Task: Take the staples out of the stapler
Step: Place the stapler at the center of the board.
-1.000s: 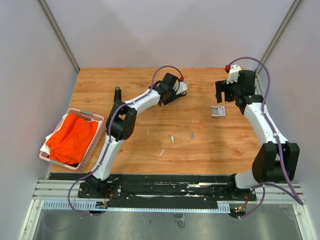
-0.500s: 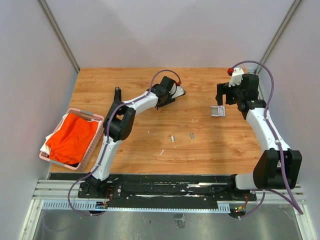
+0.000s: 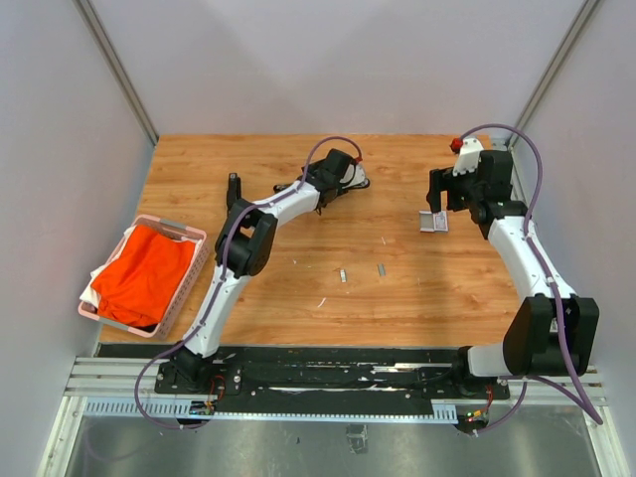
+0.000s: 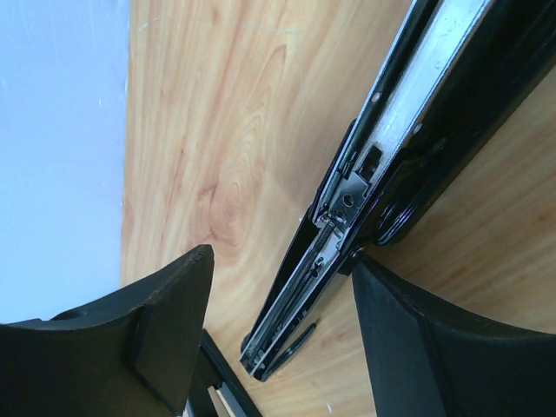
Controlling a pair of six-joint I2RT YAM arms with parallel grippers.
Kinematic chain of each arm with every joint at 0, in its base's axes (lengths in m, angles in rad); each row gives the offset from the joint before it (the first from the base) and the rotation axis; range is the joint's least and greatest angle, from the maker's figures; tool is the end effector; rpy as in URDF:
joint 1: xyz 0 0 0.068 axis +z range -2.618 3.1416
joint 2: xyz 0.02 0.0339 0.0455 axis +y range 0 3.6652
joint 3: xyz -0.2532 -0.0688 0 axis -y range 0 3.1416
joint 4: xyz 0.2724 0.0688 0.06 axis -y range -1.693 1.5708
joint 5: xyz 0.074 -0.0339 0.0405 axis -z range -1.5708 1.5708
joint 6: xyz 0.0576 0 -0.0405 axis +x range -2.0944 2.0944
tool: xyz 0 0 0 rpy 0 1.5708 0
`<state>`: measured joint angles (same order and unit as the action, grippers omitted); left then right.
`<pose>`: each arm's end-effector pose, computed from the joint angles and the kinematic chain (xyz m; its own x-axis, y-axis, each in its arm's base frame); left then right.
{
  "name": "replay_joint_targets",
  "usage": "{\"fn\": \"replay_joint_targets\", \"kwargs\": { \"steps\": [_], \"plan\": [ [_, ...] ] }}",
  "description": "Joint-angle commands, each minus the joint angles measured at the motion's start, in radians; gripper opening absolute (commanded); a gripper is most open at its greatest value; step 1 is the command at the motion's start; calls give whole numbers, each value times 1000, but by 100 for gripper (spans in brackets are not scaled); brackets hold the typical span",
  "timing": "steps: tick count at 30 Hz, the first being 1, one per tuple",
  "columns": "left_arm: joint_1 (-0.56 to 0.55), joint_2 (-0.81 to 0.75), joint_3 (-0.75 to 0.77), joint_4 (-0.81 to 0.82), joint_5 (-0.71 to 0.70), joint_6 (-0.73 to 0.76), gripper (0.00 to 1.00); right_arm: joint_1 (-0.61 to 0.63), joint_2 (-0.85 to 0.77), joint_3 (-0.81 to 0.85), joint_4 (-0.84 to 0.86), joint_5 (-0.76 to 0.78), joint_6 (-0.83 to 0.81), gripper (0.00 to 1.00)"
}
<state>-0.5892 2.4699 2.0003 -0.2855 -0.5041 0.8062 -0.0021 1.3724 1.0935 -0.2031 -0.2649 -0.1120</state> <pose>0.4967 -0.2985 0.1160 -0.2543 0.9300 -0.2652 0.5456 0.3644 0.7547 0.3633 0.0143 0.2844 -0.4349 -0.1070 -0.8941 -0.2803 0.9597 0.0216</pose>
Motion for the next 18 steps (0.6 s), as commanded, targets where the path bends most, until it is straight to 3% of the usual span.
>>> {"fn": "replay_joint_targets", "kwargs": {
  "steps": [1, 10, 18],
  "plan": [
    [6, 61, 56, 44, -29, 40, 70, -30, -7, -17, 30, -20, 8, 84],
    [6, 94, 120, 22, -39, 25, 70, -32, -7, -23, 34, -20, 5, 84],
    [19, -177, -135, -20, -23, -89, 82, -37, -24, -31, 38, -50, 5, 84]
  ]
}}
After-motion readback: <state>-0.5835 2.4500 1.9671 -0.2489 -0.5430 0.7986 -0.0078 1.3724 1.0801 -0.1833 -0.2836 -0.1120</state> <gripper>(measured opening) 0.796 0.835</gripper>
